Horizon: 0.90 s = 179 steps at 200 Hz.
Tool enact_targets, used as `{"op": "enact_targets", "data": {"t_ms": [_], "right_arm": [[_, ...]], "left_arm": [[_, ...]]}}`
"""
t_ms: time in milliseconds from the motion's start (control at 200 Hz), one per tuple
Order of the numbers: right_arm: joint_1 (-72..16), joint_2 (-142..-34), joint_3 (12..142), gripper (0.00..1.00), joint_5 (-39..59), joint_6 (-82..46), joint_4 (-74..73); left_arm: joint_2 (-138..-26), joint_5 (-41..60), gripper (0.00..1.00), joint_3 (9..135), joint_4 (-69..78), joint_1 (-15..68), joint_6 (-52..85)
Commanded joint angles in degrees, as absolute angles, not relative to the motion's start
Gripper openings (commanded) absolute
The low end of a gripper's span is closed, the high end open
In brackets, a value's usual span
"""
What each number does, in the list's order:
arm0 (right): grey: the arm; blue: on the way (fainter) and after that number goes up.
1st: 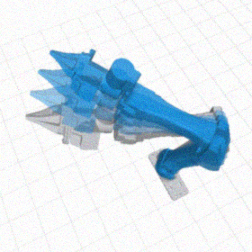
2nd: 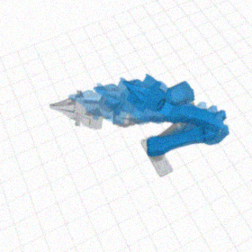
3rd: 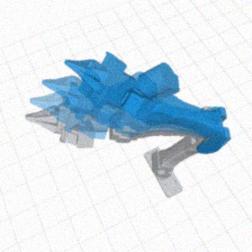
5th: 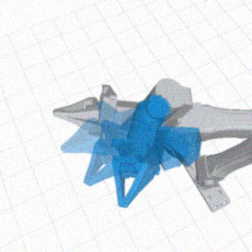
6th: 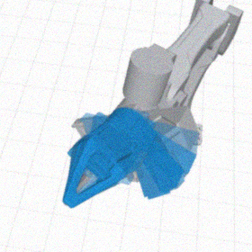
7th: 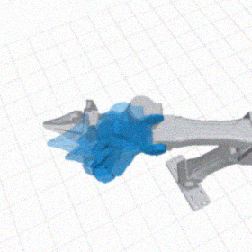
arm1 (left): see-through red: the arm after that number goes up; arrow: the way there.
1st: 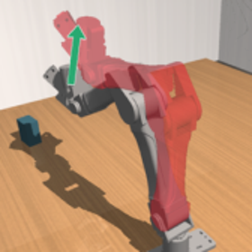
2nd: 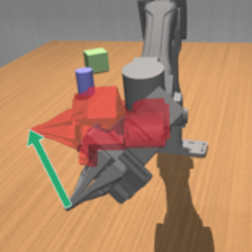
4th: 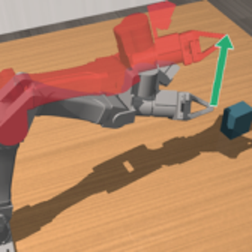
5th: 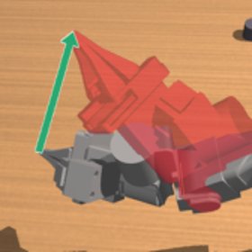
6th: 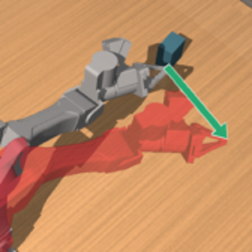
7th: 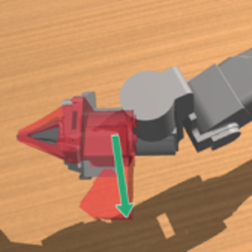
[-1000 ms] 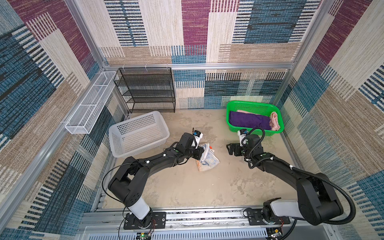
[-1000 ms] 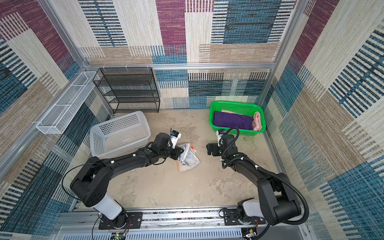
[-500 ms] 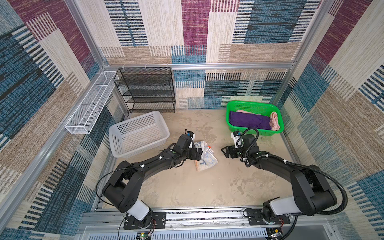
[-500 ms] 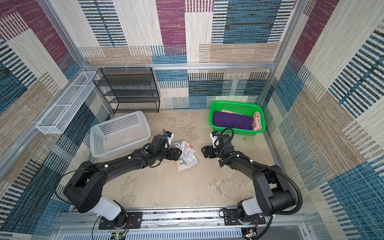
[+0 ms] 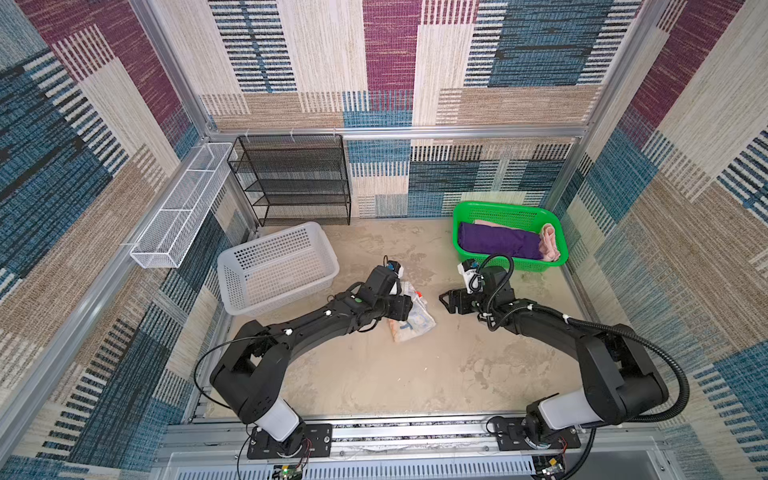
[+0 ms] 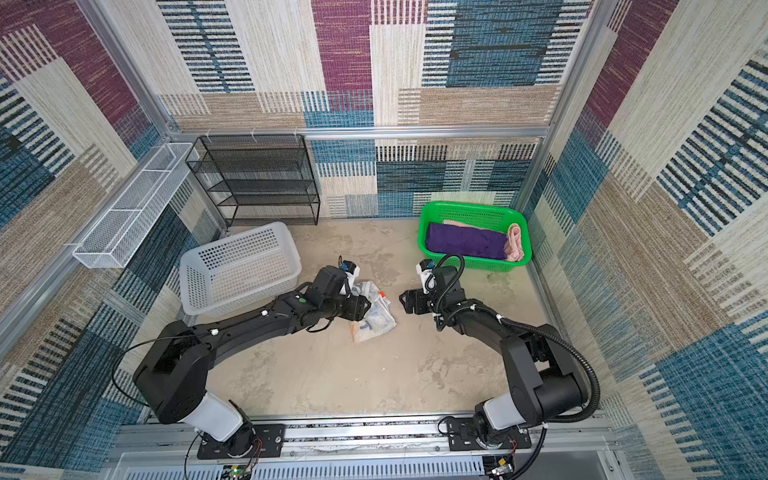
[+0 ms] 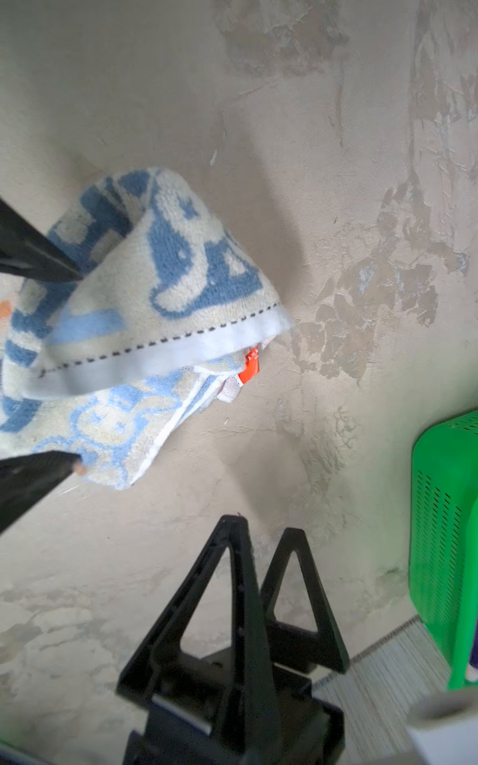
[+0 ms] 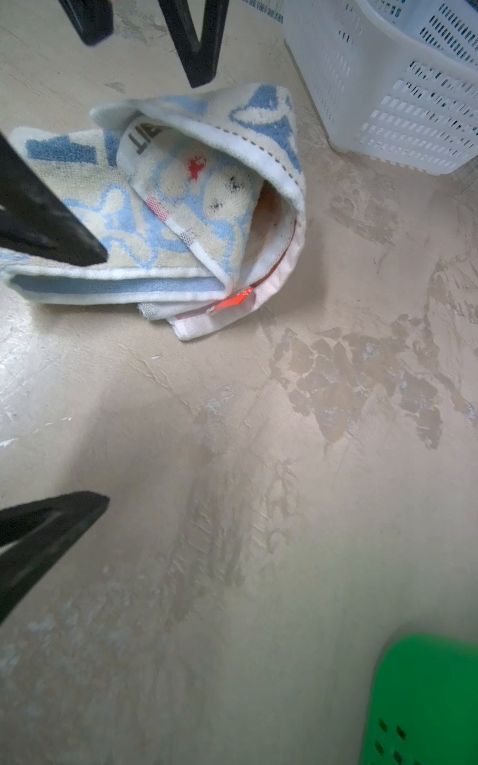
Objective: Fold and stack the towels
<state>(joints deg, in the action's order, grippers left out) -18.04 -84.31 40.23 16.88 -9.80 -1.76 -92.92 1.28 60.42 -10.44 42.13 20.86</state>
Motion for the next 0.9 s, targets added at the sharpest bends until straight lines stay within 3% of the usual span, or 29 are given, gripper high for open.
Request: {"op": "enact_targets", "data": {"t_ms": [0,260,516,591,811,891], "right_arm": [[-18.1,-84.4,40.3,0.88,17.3,-9.5,-3.2],[-18.1,-84.6,40.3,0.88,16.9,-8.8,-3.1],[-18.2,-84.6,40.5,0.88,16.5,-8.2,-2.9],[-18.2,-84.6,40.5,0.89,16.3,-8.0,-2.9],[-18.2,-84.5,40.4,0.88,16.2,-7.5,-3.6],[-18.2,-84.4,40.4,0.88,16.3,-7.2,-4.0]], "left_arm": [[-95.0,-6.5,0.63,64.0,-18.1,44.3,20.9],[-101.2,-18.1,0.57,71.7,-27.6,48.8,20.5],[-106.7,-24.1,0.44,75.7,-31.7,50.7,21.1],[-107.5,-24.3,0.36,76.4,-32.2,51.0,20.9],[-106.1,-24.4,0.00,76.6,-32.6,51.2,19.7],[-104.6,-24.9,0.00,76.2,-32.6,51.2,18.4]]}}
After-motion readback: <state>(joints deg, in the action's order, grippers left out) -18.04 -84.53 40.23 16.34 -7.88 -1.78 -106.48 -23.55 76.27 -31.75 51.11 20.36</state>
